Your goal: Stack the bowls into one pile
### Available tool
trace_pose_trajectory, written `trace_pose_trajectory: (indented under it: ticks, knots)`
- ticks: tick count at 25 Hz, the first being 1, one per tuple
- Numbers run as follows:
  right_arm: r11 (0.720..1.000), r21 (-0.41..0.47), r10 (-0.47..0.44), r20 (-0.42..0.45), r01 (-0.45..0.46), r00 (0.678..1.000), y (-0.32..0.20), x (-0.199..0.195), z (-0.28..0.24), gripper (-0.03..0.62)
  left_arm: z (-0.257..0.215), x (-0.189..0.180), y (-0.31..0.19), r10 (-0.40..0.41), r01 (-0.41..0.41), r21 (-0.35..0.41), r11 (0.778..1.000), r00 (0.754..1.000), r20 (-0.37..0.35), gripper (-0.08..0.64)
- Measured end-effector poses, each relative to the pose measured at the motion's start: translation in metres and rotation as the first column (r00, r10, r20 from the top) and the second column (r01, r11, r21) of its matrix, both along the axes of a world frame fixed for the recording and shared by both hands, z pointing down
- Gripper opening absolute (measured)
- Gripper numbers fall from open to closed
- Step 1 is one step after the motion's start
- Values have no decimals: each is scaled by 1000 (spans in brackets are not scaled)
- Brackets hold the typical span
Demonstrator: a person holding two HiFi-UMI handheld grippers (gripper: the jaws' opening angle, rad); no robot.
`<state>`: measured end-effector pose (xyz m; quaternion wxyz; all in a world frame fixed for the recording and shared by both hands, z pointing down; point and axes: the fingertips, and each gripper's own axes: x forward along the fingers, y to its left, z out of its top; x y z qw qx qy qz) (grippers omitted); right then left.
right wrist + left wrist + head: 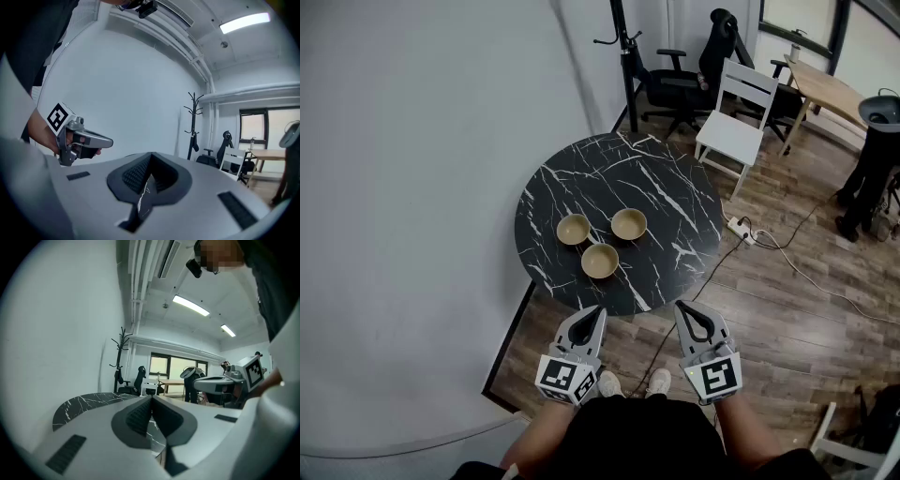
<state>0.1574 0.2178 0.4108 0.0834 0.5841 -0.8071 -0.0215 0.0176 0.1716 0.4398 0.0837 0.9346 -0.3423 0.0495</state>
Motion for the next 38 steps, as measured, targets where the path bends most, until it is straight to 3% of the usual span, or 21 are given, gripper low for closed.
trace_pose_trajectory:
  ticks: [10,18,22,38]
  knots:
    - [1000,16,-20,2,19,1000,-19,-17,-6,7,2,-15,-9,-4,4,2,1000,1000,17,14]
    - [1000,12,-16,42,15,999,-31,-38,-4,9,8,-42,-11,-31,31,-10,999,999,38,14]
    - [1000,-3,-24,15,24,1000,-38,-51,-1,9,12,-63,-18,-55,55,-15,998,998,33,14]
    - [996,-62,58,36,-56,998,-55,-97,9,10,13,-125,-36,-9,9,-7,1000,1000,1,14]
